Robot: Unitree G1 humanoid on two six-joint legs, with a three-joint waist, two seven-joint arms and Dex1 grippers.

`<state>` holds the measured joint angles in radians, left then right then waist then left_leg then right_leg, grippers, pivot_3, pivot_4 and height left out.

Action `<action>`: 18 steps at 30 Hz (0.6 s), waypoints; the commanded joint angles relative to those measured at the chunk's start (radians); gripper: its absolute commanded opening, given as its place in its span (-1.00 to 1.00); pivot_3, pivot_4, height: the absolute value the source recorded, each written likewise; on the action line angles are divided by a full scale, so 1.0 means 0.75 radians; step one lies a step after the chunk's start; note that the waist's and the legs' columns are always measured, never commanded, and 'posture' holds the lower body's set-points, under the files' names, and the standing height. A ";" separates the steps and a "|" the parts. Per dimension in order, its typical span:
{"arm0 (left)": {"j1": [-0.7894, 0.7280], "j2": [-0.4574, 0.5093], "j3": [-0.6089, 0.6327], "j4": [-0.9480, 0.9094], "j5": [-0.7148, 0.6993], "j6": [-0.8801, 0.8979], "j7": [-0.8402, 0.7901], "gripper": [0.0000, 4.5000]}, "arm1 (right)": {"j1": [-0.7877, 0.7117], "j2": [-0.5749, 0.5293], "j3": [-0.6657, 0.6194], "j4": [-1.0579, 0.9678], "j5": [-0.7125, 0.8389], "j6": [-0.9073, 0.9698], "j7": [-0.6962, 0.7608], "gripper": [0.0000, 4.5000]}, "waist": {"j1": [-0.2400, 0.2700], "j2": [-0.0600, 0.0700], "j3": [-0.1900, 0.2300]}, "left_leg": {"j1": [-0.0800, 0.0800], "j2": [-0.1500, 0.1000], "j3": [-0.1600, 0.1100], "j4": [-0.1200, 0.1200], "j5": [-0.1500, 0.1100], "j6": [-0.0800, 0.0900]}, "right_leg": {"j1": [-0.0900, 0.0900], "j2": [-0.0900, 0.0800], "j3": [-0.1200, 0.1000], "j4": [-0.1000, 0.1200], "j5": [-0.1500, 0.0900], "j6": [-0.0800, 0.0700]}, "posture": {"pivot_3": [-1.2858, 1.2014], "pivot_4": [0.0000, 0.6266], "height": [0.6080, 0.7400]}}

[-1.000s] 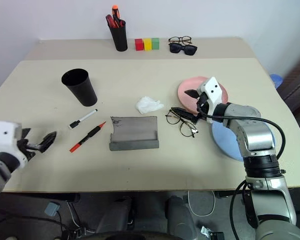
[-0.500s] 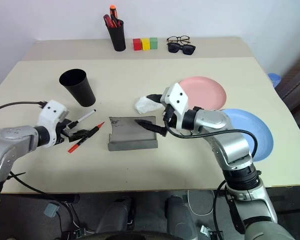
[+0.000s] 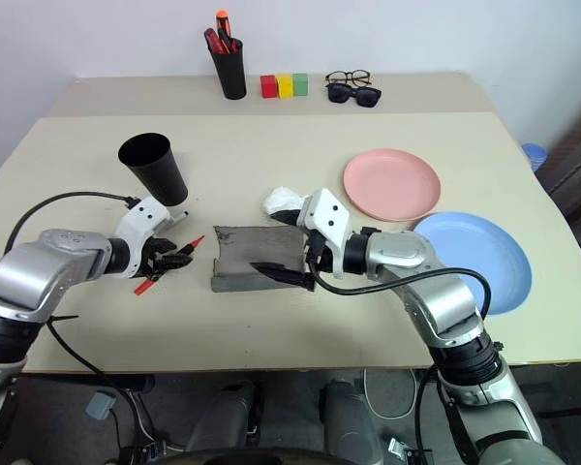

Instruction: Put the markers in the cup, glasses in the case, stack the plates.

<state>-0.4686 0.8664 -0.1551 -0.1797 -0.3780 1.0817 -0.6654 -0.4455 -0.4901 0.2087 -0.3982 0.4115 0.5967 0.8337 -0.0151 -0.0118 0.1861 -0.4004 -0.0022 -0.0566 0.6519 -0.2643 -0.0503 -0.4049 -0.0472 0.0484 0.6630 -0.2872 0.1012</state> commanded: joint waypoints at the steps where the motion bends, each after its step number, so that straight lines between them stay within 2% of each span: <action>1: 0.037 -0.002 -0.001 -0.006 0.007 0.036 -0.011 -0.92 | -0.001 0.005 -0.006 -0.067 0.013 -0.017 -0.006 1.00 | -0.001 0.000 0.000 | 0.000 0.000 0.000 0.000 0.000 0.000 | 0.000 0.000 0.000 0.000 0.000 0.000 | 0.03 -0.52 1.00; 2: 0.051 -0.001 0.036 -0.017 -0.002 0.039 -0.006 -0.98 | -0.001 0.005 -0.005 -0.067 0.014 -0.016 -0.007 1.00 | -0.002 0.000 0.000 | 0.000 0.000 0.000 0.000 0.000 0.000 | 0.000 0.000 0.000 0.000 0.000 0.000 | 0.03 -0.52 1.00; 5: 0.105 -0.008 0.190 -0.060 -0.050 0.033 -0.002 -0.98 | -0.002 0.003 -0.004 -0.066 0.013 -0.016 -0.008 1.00 | -0.009 0.000 0.000 | 0.000 0.000 0.000 0.000 0.000 0.000 | 0.000 0.000 0.000 0.000 0.000 0.000 | 0.03 -0.52 1.00; 11: 0.331 -0.111 0.642 -0.325 -0.239 -0.272 -0.111 -0.98 | -0.012 0.003 -0.008 -0.056 0.012 -0.018 -0.009 1.00 | -0.006 -0.001 0.001 | -0.004 0.004 0.000 0.000 0.000 0.000 | -0.005 -0.001 0.000 0.000 0.000 0.000 | 0.03 -0.52 1.00; 13: 0.285 -0.166 0.761 -0.331 -0.319 -0.325 -0.091 -0.98 | -0.036 0.028 -0.011 -0.031 0.004 -0.035 -0.026 1.00 | 0.004 -0.001 0.001 | -0.004 0.004 0.000 0.000 0.000 0.000 | -0.005 -0.002 0.000 -0.001 0.000 0.000 | 0.03 -0.52 1.00; 15: 0.137 -0.234 0.839 -0.290 -0.362 -0.383 0.014 -0.98 | -0.087 0.089 -0.023 0.026 -0.029 -0.073 -0.092 1.00 | 0.011 -0.002 0.001 | -0.005 0.003 -0.002 0.002 0.001 -0.001 | -0.003 -0.003 -0.002 0.000 0.000 0.000 | 0.03 -0.52 1.00; 18: -0.135 -0.329 0.811 -0.148 -0.176 -0.568 0.295 -0.98 | -0.174 0.186 -0.026 0.119 -0.081 -0.115 -0.190 1.00 | 0.007 -0.004 0.000 | -0.005 0.000 -0.005 0.009 0.001 -0.001 | 0.000 -0.002 -0.005 0.001 0.001 0.000 | 0.03 -0.52 1.00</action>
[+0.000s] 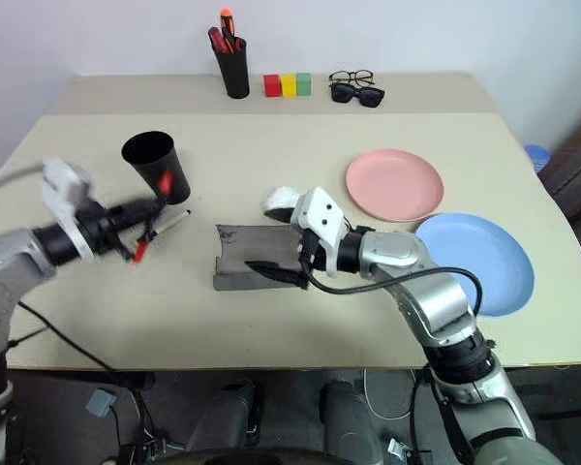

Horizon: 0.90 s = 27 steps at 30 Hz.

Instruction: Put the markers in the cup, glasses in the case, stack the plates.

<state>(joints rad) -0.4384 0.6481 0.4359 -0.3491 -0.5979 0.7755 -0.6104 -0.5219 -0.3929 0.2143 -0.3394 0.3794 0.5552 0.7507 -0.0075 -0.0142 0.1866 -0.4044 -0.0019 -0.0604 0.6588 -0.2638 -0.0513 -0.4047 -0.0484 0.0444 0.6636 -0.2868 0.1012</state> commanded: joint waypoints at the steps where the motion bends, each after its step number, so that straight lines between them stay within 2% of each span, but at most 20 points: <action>1: -0.268 -0.072 0.004 0.154 0.196 -0.234 0.328 -0.98 | -0.100 0.091 -0.027 0.073 -0.058 -0.080 -0.106 1.00 | -0.005 -0.001 -0.001 | 0.000 -0.001 0.000 0.001 0.000 0.000 | 0.000 0.000 0.000 0.001 0.000 0.000 | 0.03 -0.52 1.00; 3: -0.391 -0.133 -0.034 0.288 0.296 -0.372 0.449 -0.98 | -0.148 0.152 -0.010 0.135 -0.095 -0.113 -0.154 1.00 | -0.007 -0.001 -0.001 | 0.000 -0.002 0.000 0.001 0.000 0.000 | 0.000 0.000 0.000 0.001 0.000 0.001 | 0.03 -0.52 1.00; 8: -0.509 -0.209 -0.172 0.638 0.512 -0.772 0.517 -0.98 | -0.193 0.253 0.030 0.187 -0.128 -0.158 -0.183 1.00 | -0.014 -0.001 -0.001 | -0.004 -0.002 0.003 -0.002 0.000 0.000 | -0.008 0.000 0.002 0.001 0.000 0.001 | 0.03 -0.52 1.00; 12: -0.521 -0.253 -0.195 0.865 0.563 -0.980 0.539 -0.98 | -0.173 0.276 0.041 0.161 -0.135 -0.157 -0.183 1.00 | -0.015 -0.001 -0.001 | -0.006 -0.002 0.004 -0.002 0.000 0.000 | -0.010 0.000 0.002 0.002 0.000 0.001 | 0.03 -0.52 1.00; 20: -0.441 -0.311 -0.200 1.072 0.559 -1.174 0.521 -0.98 | -0.131 0.277 0.032 0.118 -0.124 -0.146 -0.197 1.00 | -0.013 -0.001 -0.001 | -0.006 -0.002 0.004 0.000 0.000 0.000 | -0.010 0.000 0.002 0.002 0.000 0.001 | 0.03 -0.52 1.00; 25: -0.424 -0.331 -0.196 1.096 0.556 -1.218 0.532 0.07 | -0.131 0.278 0.046 0.117 -0.118 -0.148 -0.181 1.00 | -0.014 -0.001 -0.001 | -0.006 -0.002 0.003 0.000 0.000 0.000 | -0.009 0.000 0.002 0.003 0.000 0.001 | 0.03 -0.52 1.00; 26: -0.421 -0.332 -0.190 1.086 0.545 -1.215 0.531 0.36 | -0.132 0.279 0.047 0.117 -0.117 -0.148 -0.178 1.00 | -0.013 -0.001 -0.001 | -0.006 -0.002 0.003 0.000 0.000 0.000 | -0.009 0.000 0.002 0.003 0.000 0.001 | 0.03 -0.52 1.00; 27: -0.415 -0.329 -0.180 1.062 0.532 -1.210 0.532 0.49 | -0.134 0.280 0.048 0.119 -0.118 -0.148 -0.177 1.00 | -0.013 -0.001 -0.001 | -0.006 -0.002 0.003 0.000 0.000 0.000 | -0.009 0.000 0.002 0.003 0.000 0.001 | 0.03 -0.52 1.00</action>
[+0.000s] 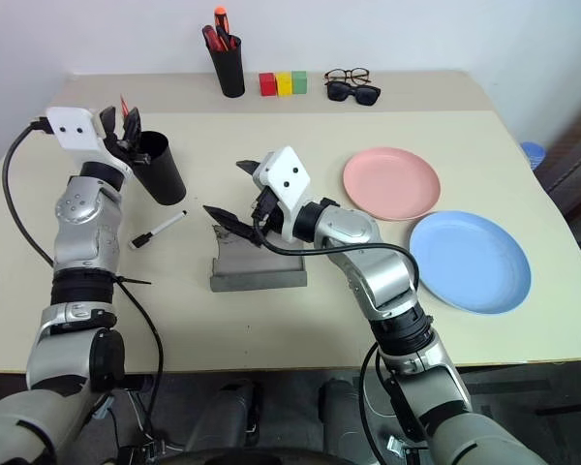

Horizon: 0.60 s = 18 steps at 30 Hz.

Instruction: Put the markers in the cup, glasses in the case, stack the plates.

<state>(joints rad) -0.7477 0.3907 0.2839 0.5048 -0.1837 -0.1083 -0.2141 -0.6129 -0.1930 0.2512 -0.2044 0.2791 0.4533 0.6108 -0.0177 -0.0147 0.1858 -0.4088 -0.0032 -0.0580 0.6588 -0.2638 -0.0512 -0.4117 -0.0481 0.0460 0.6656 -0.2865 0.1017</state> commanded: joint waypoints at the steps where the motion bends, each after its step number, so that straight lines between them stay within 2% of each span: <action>1: 0.003 0.018 0.036 -0.103 -0.036 -0.026 0.004 0.49 | -0.014 0.015 0.000 -0.060 0.015 -0.012 0.011 1.00 | 0.000 0.000 0.000 | 0.000 0.000 0.000 0.000 0.000 0.000 | 0.000 0.000 0.000 0.000 0.000 0.000 | 0.03 -0.52 1.00; 3: 0.024 0.027 0.092 -0.208 -0.115 0.032 0.006 0.49 | -0.016 0.015 0.002 -0.056 0.013 -0.013 0.015 1.00 | -0.004 0.000 0.000 | 0.000 0.000 0.000 0.000 0.000 0.000 | 0.000 0.000 0.000 0.000 0.000 0.000 | 0.03 -0.52 1.00; 6: 0.179 0.135 0.156 -0.569 -0.392 0.345 -0.172 0.49 | -0.011 0.008 0.000 -0.053 0.011 -0.012 0.021 1.00 | -0.027 0.000 0.000 | 0.000 0.001 0.000 -0.001 0.000 0.000 | -0.001 0.000 0.000 0.001 0.000 0.000 | 0.03 -0.52 1.00; 8: 0.277 0.217 0.164 -0.728 -0.501 0.512 -0.244 0.87 | -0.007 0.004 -0.002 -0.054 0.012 -0.011 0.024 1.00 | -0.036 0.000 0.000 | 0.000 0.002 -0.001 -0.003 0.000 0.000 | -0.001 0.000 0.001 0.001 0.000 0.000 | 0.03 -0.52 1.00; 9: 0.328 0.266 0.170 -0.801 -0.553 0.601 -0.276 0.97 | -0.006 0.003 -0.002 -0.054 0.013 -0.010 0.026 1.00 | -0.037 0.000 0.000 | 0.000 0.002 -0.001 -0.003 0.000 0.000 | -0.001 0.000 0.000 0.001 0.000 0.000 | 0.03 -0.52 1.00; 11: 0.464 0.415 0.165 -0.946 -0.622 0.809 -0.357 0.97 | -0.005 0.005 0.000 -0.049 0.015 -0.010 0.030 1.00 | -0.038 0.000 0.000 | 0.001 0.002 -0.001 -0.003 0.000 0.000 | -0.001 0.000 0.001 0.002 0.000 0.000 | 0.03 -0.52 1.00; 14: 0.590 0.595 0.105 -1.049 -0.626 1.063 -0.386 0.97 | -0.005 0.012 0.006 -0.045 0.016 -0.008 0.036 1.00 | -0.034 0.000 0.000 | 0.002 0.002 -0.001 -0.004 0.000 0.000 | 0.000 0.000 0.001 0.001 0.000 0.000 | 0.03 -0.52 1.00; 16: 0.640 0.723 -0.012 -1.065 -0.523 1.227 -0.353 0.97 | -0.004 0.017 0.012 -0.046 0.018 -0.006 0.041 1.00 | -0.032 0.000 0.000 | 0.002 0.002 -0.004 -0.004 0.000 0.000 | 0.002 0.001 -0.001 0.001 0.000 0.000 | 0.03 -0.52 1.00; 18: 0.605 0.759 -0.113 -1.015 -0.455 1.335 -0.304 0.97 | -0.003 0.019 0.016 -0.046 0.019 -0.004 0.047 1.00 | -0.030 0.001 0.001 | 0.004 0.001 -0.003 -0.004 0.000 0.000 | 0.003 0.001 -0.001 0.001 0.000 -0.001 | 0.03 -0.52 1.00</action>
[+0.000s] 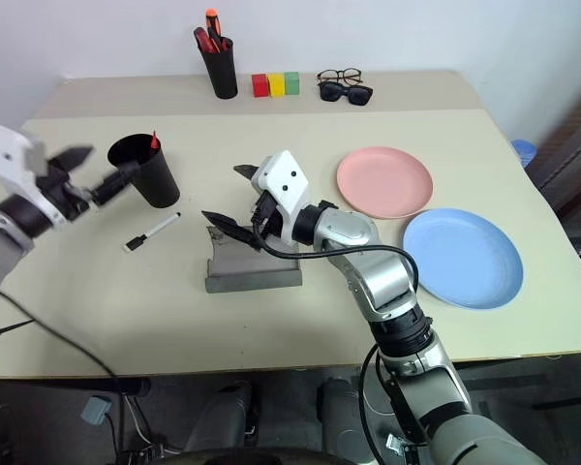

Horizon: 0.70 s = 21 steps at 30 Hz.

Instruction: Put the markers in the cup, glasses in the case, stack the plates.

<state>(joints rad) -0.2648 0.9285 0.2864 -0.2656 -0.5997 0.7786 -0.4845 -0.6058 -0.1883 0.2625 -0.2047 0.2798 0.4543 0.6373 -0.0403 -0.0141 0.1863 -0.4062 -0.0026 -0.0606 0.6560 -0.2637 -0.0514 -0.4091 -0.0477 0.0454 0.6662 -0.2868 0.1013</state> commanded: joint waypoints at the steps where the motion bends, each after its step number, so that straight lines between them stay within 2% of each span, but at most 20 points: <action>1: -0.064 0.036 -0.143 0.038 0.114 0.179 0.069 0.97 | -0.013 0.013 0.002 -0.045 0.019 -0.005 0.013 1.00 | 0.001 0.000 0.000 | 0.000 0.000 0.000 0.000 0.000 0.000 | 0.001 0.000 0.000 0.000 0.000 0.000 | 0.03 -0.52 1.00; 5: -0.236 -0.028 -0.314 0.213 0.194 0.319 0.078 0.97 | -0.015 0.013 0.005 -0.037 0.014 -0.007 0.023 1.00 | -0.001 -0.001 0.000 | 0.000 0.000 0.000 0.000 0.000 0.000 | 0.000 0.002 0.000 0.000 0.000 0.000 | 0.03 -0.52 1.00; 10: -0.429 -0.122 -0.508 0.484 0.316 0.348 0.013 0.97 | -0.006 -0.004 0.015 -0.061 0.021 0.007 0.050 1.00 | -0.005 -0.001 0.000 | 0.000 0.000 0.002 -0.002 0.000 0.000 | -0.001 0.002 0.000 -0.001 0.000 0.000 | 0.03 -0.52 1.00; 13: -0.465 -0.131 -0.555 0.546 0.362 0.332 -0.031 0.41 | 0.008 -0.018 0.018 -0.089 0.030 0.025 0.069 1.00 | -0.006 -0.001 0.000 | 0.000 0.000 0.002 -0.003 0.001 -0.001 | -0.002 0.002 0.001 -0.001 0.000 0.000 | 0.03 -0.52 1.00; 19: -0.458 -0.144 -0.531 0.534 0.382 0.276 -0.090 -0.97 | 0.031 -0.026 0.020 -0.121 0.026 0.048 0.068 1.00 | -0.006 0.000 0.000 | 0.001 0.000 0.001 -0.003 0.001 -0.002 | -0.002 0.002 0.001 0.001 0.000 0.000 | 0.03 -0.52 1.00; 21: -0.433 -0.133 -0.502 0.454 0.362 0.233 -0.137 -0.99 | 0.033 -0.027 0.019 -0.126 0.026 0.053 0.067 1.00 | -0.006 0.000 0.000 | 0.001 0.000 0.001 -0.003 0.001 -0.002 | -0.002 0.001 0.001 0.001 0.000 0.000 | 0.03 -0.52 1.00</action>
<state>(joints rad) -0.6020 0.8145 -0.1216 0.1181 -0.3299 0.9775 -0.5606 -0.5783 -0.2107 0.2739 -0.2509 0.2879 0.4958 0.6883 -0.0447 -0.0144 0.1859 -0.4059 -0.0025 -0.0595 0.6533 -0.2628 -0.0529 -0.4111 -0.0467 0.0465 0.6665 -0.2868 0.1012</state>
